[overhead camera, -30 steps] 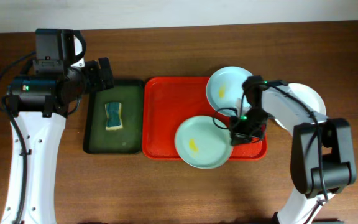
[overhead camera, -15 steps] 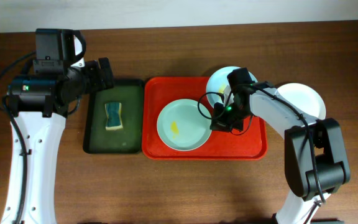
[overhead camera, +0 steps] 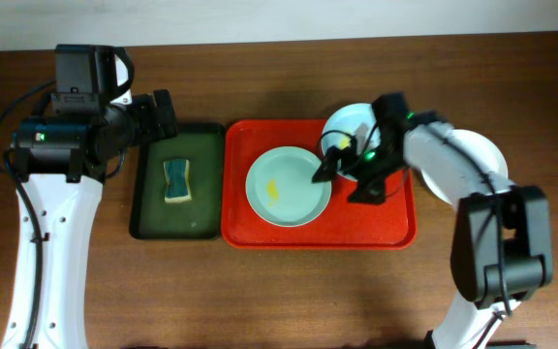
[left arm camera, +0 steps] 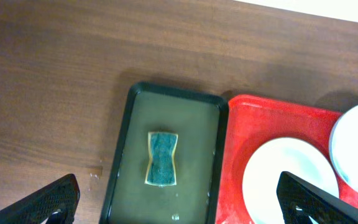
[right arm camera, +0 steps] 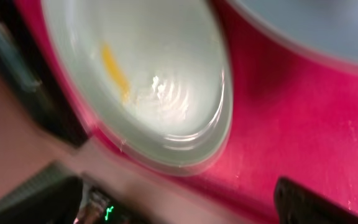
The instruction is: Clean dirty plates on tray and stack at the side
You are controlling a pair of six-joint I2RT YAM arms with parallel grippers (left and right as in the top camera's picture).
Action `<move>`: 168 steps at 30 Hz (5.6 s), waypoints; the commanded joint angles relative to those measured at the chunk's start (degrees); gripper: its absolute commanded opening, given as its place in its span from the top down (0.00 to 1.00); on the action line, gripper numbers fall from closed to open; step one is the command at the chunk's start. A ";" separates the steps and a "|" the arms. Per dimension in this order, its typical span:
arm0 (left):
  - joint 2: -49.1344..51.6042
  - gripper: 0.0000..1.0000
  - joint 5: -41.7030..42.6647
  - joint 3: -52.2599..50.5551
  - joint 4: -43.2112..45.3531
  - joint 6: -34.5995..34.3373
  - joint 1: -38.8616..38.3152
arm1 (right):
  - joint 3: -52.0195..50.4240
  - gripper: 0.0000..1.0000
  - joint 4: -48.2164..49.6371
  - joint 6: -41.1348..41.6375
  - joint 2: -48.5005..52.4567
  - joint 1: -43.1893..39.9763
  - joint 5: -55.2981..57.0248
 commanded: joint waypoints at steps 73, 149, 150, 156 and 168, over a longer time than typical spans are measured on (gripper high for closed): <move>-0.11 0.01 0.37 0.17 0.20 -0.76 0.39 | -5.70 0.96 13.57 2.05 -0.52 17.33 39.06; 1.95 1.00 -0.02 -26.53 22.47 5.75 -1.16 | -6.34 0.69 10.45 2.10 -0.52 17.57 46.10; 1.95 1.00 -0.02 -26.58 22.53 5.75 -1.16 | -6.34 0.72 10.58 2.78 -0.52 17.57 46.10; 1.95 1.00 -0.02 -26.58 22.62 5.73 -1.16 | -6.34 0.96 10.56 2.93 -0.52 17.57 46.10; 1.95 1.00 0.00 -26.58 22.64 5.73 -1.16 | -5.97 0.96 9.31 8.20 -0.52 17.51 44.11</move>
